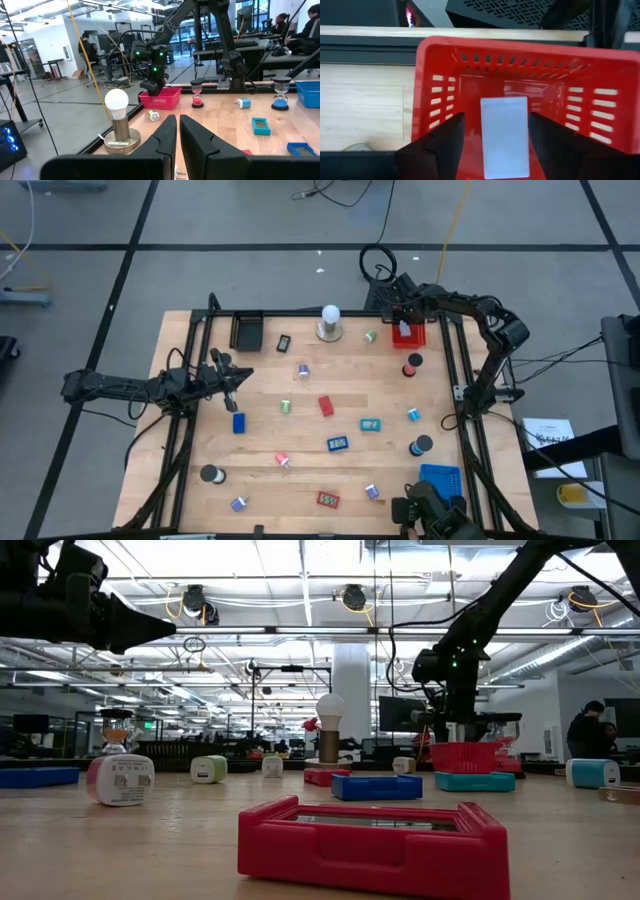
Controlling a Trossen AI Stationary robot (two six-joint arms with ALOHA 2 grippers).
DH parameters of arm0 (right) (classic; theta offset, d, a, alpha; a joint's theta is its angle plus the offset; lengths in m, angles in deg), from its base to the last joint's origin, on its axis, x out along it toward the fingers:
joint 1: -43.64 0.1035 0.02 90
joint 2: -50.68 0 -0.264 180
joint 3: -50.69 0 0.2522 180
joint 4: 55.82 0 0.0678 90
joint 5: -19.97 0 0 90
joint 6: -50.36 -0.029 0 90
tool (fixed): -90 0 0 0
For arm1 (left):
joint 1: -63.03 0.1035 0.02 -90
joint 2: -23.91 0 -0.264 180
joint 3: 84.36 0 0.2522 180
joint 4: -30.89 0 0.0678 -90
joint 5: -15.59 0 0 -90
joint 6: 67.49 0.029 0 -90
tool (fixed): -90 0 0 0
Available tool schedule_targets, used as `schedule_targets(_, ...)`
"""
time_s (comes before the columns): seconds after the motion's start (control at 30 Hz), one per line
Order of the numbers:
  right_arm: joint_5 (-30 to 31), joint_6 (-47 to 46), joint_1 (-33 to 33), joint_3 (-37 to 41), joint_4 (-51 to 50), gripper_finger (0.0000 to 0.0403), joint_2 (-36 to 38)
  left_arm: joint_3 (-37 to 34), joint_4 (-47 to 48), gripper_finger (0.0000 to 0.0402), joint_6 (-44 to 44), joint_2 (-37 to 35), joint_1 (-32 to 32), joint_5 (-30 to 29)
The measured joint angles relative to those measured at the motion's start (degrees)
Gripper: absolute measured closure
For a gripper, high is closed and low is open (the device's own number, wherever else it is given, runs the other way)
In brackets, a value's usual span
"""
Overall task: Pick & Place Office items
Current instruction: Put the yellow hourglass into the black bin
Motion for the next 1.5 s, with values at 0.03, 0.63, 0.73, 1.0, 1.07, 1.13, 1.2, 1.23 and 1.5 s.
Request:
schedule_targets(0.03,0.03,0.29,0.00,0.00,-0.07,0.0190,0.64,0.00,0.01,0.0371,-0.04,0.00,0.00,0.00)
schedule_targets(0.63,4.78,26.63,13.61,13.16,12.96,0.0397,28.33,0.00,-0.02,0.0371,-5.90,-0.01,0.00,-0.01)
schedule_targets(0.73,-0.28,32.10,17.17,21.26,24.03,0.0391,33.07,0.00,-0.08,0.0371,-5.89,0.01,0.00,-0.01)
schedule_targets(1.0,-8.01,37.34,25.21,40.87,63.11,0.0400,39.97,0.04,-2.76,0.0395,-6.16,-0.02,-0.01,-0.59)
schedule_targets(1.07,-9.77,37.16,26.22,42.58,67.88,0.0402,40.71,0.02,-2.49,0.0396,-6.69,-0.02,0.00,-0.60)
schedule_targets(1.13,-11.46,35.94,27.25,42.98,69.91,0.0402,41.00,0.02,-1.73,0.0395,-7.26,0.01,-0.02,-1.41)
schedule_targets(1.2,-12.22,34.29,28.24,42.97,71.12,0.0402,41.11,0.02,-1.27,0.0398,-7.72,0.17,-0.02,-2.79)
schedule_targets(1.23,-12.19,33.54,28.79,42.97,71.86,0.0402,41.11,0.04,-1.30,0.0398,-8.10,0.63,-0.02,-3.34)
schedule_targets(1.5,-12.28,33.80,31.61,42.85,75.27,0.0402,42.68,2.64,-0.60,0.0397,-10.40,7.88,0.00,-4.98)
